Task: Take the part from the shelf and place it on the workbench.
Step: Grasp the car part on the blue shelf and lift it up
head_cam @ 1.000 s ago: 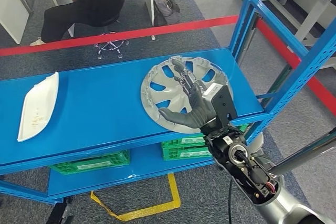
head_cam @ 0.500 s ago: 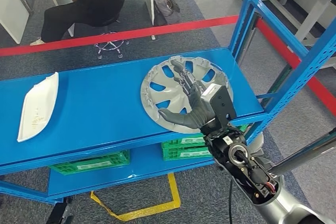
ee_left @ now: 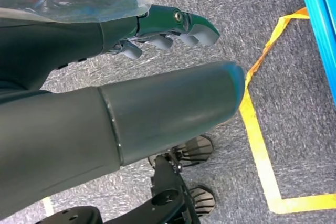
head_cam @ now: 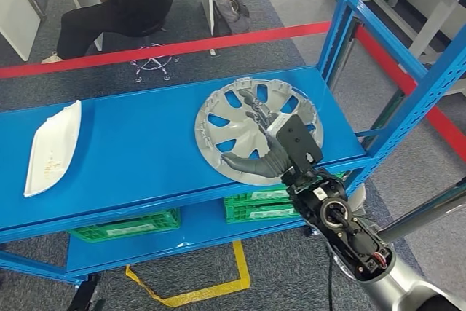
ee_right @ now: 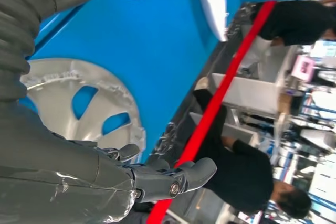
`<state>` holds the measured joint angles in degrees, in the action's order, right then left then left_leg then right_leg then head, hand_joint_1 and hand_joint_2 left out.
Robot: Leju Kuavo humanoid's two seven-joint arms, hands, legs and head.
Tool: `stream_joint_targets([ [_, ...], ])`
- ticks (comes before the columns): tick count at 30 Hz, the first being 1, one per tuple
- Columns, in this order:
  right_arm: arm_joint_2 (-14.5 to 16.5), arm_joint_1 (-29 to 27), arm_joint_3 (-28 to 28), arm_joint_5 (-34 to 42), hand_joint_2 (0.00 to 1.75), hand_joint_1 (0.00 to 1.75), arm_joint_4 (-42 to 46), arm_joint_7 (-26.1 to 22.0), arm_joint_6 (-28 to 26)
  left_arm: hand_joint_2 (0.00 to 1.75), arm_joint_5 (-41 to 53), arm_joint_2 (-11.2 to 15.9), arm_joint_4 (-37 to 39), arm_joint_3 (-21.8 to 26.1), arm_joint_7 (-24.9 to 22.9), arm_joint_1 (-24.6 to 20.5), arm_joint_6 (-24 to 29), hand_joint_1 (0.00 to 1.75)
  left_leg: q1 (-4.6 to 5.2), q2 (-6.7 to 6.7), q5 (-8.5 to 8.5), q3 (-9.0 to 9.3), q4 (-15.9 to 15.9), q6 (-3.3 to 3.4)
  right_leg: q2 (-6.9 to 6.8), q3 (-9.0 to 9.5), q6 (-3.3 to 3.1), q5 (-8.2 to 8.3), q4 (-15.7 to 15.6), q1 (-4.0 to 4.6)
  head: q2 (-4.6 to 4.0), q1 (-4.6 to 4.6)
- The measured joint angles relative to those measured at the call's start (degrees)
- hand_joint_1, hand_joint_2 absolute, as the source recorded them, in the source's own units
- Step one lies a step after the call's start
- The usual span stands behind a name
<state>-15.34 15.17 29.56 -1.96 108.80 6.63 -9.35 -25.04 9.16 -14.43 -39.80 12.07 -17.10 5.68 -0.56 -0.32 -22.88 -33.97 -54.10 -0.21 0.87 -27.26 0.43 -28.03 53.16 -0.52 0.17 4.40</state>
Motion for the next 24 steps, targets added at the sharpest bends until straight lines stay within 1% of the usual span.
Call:
stream_joint_targets([
  [3,-1.17,1.49,0.57,-1.17,1.75,0.00,-0.05,2.83,1.73,0.00,-0.11,-0.05,0.00,0.00,-0.59,-0.10,-0.04,0.00,0.00,0.00,0.00,0.00,0.00,0.00,0.00,0.00,0.00,0.00,0.00,0.00,0.00,-0.01],
  [7,-2.32,3.34,1.20,-1.74,1.75,0.00,-0.27,4.01,2.82,0.00,-0.20,-0.09,0.00,0.00,-0.73,-0.12,-0.03,0.00,0.00,-0.01,0.00,0.00,0.00,0.00,-0.02,0.01,0.00,0.00,0.00,0.01,0.00,-0.01],
  [10,-3.17,5.37,2.25,-2.30,1.75,0.00,-1.04,5.87,5.06,0.00,-0.49,-0.07,0.00,0.00,-0.92,-0.30,-0.02,0.00,0.00,0.00,0.00,0.00,0.01,0.00,0.02,0.01,0.00,0.00,0.01,0.01,0.00,-0.02],
  [16,-4.78,13.13,5.27,-3.11,1.75,0.00,-3.77,10.92,11.14,0.00,-1.99,0.42,0.00,0.00,-1.14,-1.07,0.98,0.00,0.00,-0.01,0.06,0.00,0.00,-0.03,-0.01,0.03,0.00,0.01,0.05,0.02,0.00,-0.01],
  [20,-6.51,17.85,7.83,-3.07,1.75,0.00,-5.44,13.06,13.61,0.00,-2.93,0.65,0.00,0.00,-1.36,-1.02,1.79,0.00,0.00,-0.03,0.07,0.00,0.00,-0.01,-0.05,0.03,0.00,0.01,0.05,0.01,0.00,-0.01],
  [24,-8.44,20.97,10.81,-3.00,1.75,0.00,-6.37,16.85,15.89,0.00,-3.63,0.69,0.00,0.00,-1.36,-0.70,1.97,0.00,0.01,-0.04,0.07,-0.01,0.00,-0.01,-0.05,0.03,0.00,0.01,0.05,0.01,0.00,-0.01],
])
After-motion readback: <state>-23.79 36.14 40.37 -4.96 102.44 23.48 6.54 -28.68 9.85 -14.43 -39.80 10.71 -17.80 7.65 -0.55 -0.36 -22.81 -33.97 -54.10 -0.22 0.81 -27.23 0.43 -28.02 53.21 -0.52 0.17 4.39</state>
